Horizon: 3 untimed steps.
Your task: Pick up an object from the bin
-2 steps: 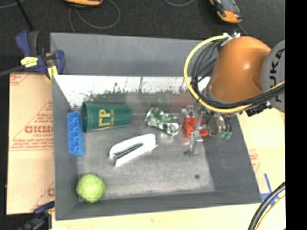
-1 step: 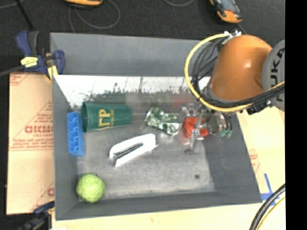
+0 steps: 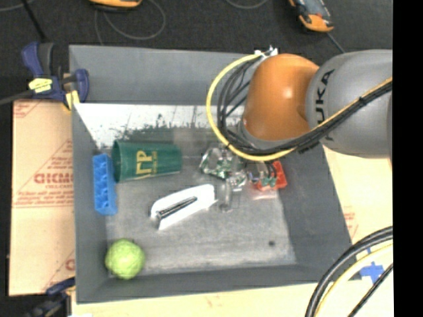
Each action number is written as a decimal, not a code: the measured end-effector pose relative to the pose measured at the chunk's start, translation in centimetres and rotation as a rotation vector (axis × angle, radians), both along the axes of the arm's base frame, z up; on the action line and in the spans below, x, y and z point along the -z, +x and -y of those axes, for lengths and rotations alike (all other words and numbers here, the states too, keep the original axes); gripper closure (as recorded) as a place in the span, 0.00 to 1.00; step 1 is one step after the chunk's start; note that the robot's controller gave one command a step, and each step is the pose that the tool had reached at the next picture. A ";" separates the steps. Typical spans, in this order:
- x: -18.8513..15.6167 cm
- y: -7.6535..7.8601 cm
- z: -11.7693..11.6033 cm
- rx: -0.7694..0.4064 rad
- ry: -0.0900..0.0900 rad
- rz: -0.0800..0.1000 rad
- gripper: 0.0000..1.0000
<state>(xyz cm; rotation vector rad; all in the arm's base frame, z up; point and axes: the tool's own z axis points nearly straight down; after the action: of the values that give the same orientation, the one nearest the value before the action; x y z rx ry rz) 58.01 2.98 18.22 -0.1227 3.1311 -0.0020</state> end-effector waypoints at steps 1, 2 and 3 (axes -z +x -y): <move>2.2 2.2 -2.8 -0.065 0.002 -0.003 0.00; 2.2 0.4 -3.0 -0.221 -0.001 -0.005 0.00; 9.0 -0.1 -4.0 -0.224 0.001 0.002 0.00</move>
Offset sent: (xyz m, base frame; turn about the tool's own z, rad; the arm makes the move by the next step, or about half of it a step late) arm -0.0095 0.0322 -0.0222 -0.3289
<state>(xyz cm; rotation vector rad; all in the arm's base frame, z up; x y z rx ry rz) 57.87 6.95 9.22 -0.4713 3.0960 0.0014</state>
